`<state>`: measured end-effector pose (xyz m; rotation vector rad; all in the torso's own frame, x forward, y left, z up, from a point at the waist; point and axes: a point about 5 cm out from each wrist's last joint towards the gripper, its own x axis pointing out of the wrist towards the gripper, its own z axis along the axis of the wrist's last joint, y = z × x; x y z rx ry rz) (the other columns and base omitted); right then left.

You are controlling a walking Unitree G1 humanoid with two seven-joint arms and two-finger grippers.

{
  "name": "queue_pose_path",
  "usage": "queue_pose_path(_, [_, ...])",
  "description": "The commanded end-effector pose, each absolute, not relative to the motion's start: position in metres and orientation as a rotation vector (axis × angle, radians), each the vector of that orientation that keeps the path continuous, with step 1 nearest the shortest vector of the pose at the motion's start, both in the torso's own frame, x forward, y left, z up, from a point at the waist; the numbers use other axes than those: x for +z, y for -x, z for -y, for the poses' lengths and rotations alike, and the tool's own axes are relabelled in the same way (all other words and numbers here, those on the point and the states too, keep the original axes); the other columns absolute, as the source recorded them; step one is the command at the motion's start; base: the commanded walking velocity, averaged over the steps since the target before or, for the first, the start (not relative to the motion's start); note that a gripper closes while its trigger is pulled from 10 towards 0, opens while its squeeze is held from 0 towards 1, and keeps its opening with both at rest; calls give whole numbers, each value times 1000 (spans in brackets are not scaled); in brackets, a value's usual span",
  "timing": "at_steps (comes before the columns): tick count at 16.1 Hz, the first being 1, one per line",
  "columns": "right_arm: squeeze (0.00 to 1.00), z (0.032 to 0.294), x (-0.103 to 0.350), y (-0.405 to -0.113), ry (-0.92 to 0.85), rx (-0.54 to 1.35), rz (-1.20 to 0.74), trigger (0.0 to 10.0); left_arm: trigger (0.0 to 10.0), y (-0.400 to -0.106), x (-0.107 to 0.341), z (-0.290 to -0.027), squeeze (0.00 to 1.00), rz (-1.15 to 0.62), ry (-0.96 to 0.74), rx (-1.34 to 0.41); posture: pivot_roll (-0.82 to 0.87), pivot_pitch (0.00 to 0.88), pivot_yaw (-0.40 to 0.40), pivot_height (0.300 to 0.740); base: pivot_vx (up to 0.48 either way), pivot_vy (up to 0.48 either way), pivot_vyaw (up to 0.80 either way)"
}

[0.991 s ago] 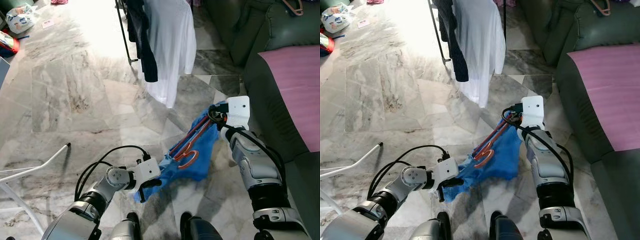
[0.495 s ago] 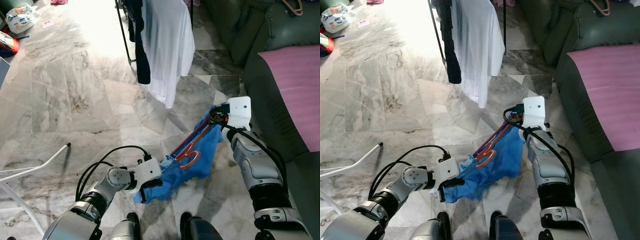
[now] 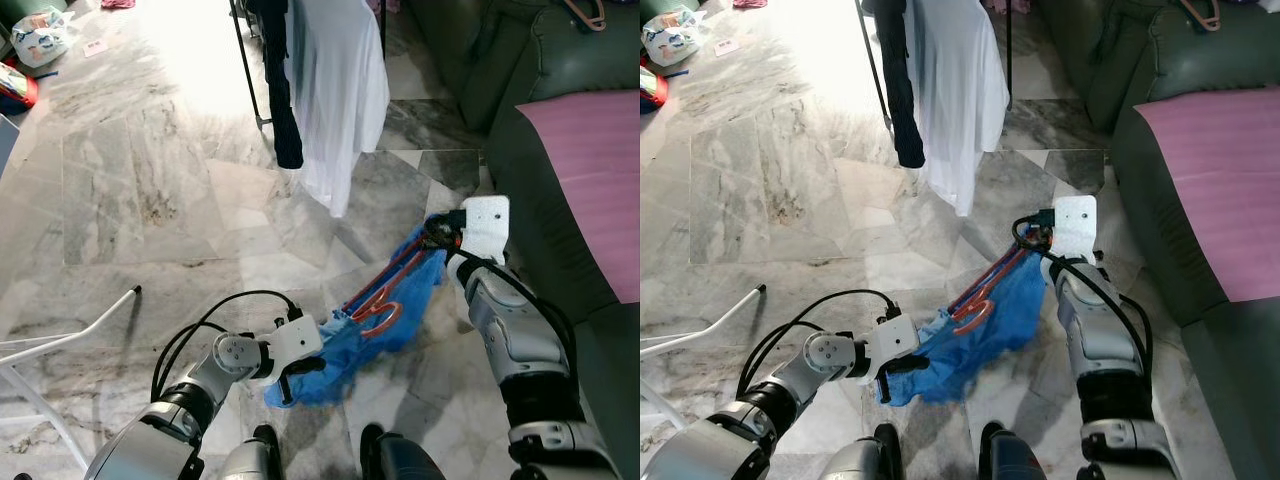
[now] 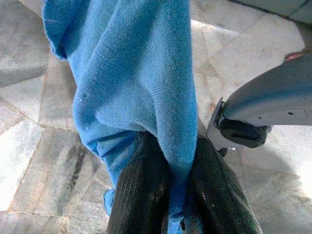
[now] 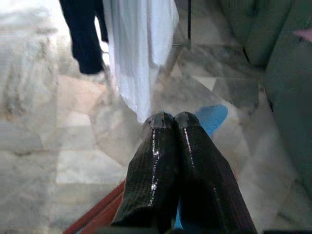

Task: Hang hanger

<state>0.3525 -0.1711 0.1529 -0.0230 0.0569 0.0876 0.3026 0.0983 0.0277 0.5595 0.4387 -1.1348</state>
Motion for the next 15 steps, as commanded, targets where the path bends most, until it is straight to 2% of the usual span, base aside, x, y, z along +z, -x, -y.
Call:
queue_pose_path(1, [0, 162, 158, -347, 7, 139, -18, 0, 10000, -303, 28, -100, 0, -434, -555, -1121, -66, 273, 69, 740, 0, 0, 0])
queue_pose_path(9, [0, 137, 158, -316, -9, 413, -12, 0, 10000, -303, 28, -98, 0, -435, -562, -1128, -79, 270, 71, 740, 0, 0, 0])
queue_pose_path(15, [0, 112, 161, -293, -110, 678, -44, 0, 10000, -304, 29, -98, 0, -430, -564, -1126, -75, 265, 70, 740, 0, 0, 0])
